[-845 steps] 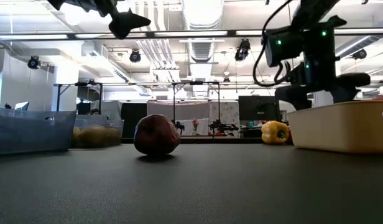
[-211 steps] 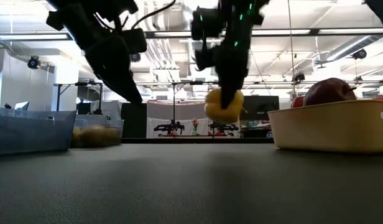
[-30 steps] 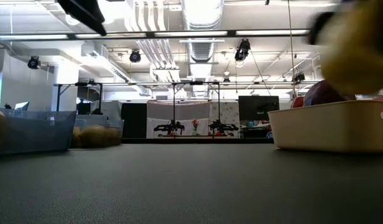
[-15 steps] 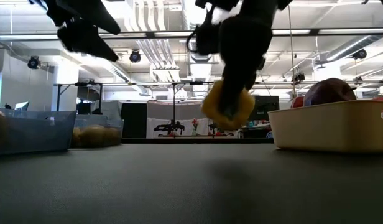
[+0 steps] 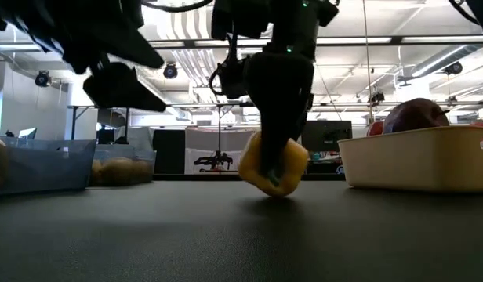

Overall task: Sort produce into baskets
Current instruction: Put the yellow bell pepper into the bottom black bin

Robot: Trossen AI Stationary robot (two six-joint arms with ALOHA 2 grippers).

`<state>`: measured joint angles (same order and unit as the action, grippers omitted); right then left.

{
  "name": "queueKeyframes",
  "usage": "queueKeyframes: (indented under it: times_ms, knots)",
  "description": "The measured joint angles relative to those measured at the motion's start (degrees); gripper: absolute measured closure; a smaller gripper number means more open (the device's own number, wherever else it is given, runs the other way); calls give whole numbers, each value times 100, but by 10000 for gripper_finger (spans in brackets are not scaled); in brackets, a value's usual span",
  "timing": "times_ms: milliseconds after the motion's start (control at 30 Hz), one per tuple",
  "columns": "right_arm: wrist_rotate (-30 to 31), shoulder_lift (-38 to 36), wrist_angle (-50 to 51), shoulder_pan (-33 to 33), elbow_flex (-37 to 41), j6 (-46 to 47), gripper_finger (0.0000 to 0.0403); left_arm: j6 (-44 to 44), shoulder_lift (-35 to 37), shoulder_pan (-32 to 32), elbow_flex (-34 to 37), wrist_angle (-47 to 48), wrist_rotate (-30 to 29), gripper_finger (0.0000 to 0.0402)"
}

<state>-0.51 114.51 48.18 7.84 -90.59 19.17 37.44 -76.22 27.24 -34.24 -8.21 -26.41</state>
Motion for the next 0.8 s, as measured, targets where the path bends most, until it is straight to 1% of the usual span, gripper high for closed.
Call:
queueKeyframes:
  times_ms: [100,233,367,533,633,800]
  knots:
    - [3,77,509,2,-338,12,8,-253,-318,-41,-37,-251,7,13]
    - [5,52,1081,3,-945,36,4,-912,-733,-204,-324,-384,22,13]
    - [7,27,1781,12,-1655,78,3,-1176,-1060,-619,-666,-350,469,13]
    - [24,-7,2979,125,-2481,248,3,-1619,-1303,-1103,-854,-360,1077,13]
    - [52,-123,3455,279,-2692,606,3,-1956,-1395,-1330,-922,-363,1271,13]
    - [154,-381,3635,546,-2685,1282,3,-2595,-1727,-1527,-1086,-328,1546,13]
